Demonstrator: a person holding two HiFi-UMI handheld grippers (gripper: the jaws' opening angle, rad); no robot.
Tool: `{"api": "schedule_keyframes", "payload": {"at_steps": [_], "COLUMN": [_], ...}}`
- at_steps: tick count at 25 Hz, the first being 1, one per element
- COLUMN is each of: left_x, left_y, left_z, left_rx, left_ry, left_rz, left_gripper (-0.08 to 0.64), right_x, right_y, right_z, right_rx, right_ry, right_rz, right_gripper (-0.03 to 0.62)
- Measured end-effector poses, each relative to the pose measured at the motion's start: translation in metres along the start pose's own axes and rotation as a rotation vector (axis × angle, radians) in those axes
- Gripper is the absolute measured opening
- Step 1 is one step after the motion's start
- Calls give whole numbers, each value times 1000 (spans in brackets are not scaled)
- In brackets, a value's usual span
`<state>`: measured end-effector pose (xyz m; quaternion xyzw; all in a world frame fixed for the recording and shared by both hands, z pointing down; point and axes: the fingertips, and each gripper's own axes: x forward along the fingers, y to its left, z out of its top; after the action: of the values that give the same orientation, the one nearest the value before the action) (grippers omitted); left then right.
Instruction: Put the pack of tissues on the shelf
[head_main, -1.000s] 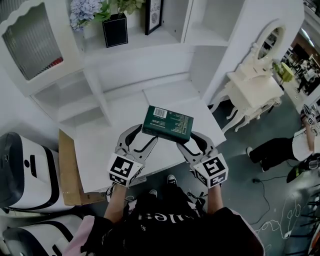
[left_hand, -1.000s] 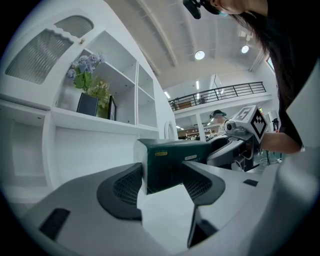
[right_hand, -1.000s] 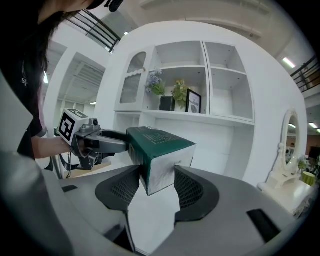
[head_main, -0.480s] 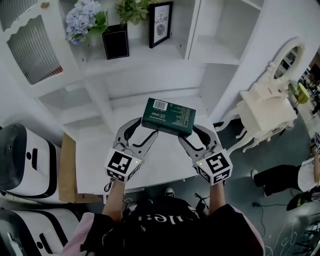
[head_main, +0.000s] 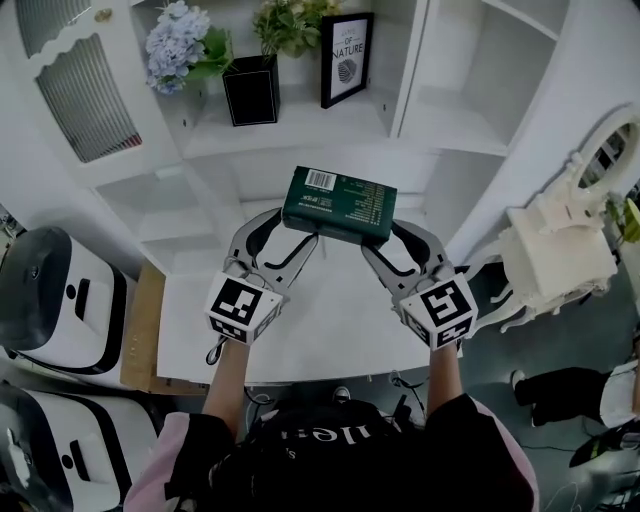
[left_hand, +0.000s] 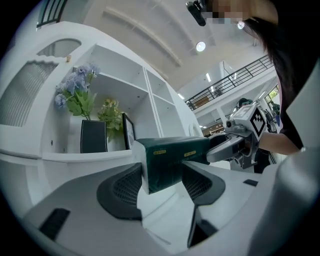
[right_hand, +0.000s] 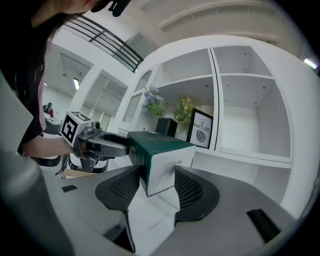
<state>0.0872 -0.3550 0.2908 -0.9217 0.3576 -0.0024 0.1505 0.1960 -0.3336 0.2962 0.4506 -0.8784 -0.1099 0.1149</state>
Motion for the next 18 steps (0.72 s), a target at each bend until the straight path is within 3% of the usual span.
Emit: {"api": "schedule_keyframes", "payload": {"at_steps": [10, 18], "left_x": [37, 65], "left_y": [42, 78], "left_z": [38, 49], "left_rx": [52, 17], "left_ry": [-39, -58], "left_rz": [53, 97], "left_gripper": [245, 245], "right_x": [28, 61], "right_y": [-49, -80], "right_z": [50, 68], "right_rx": [-100, -97], "right_ry": [-78, -116], "right_rz": [13, 29], "right_gripper": [235, 235]}}
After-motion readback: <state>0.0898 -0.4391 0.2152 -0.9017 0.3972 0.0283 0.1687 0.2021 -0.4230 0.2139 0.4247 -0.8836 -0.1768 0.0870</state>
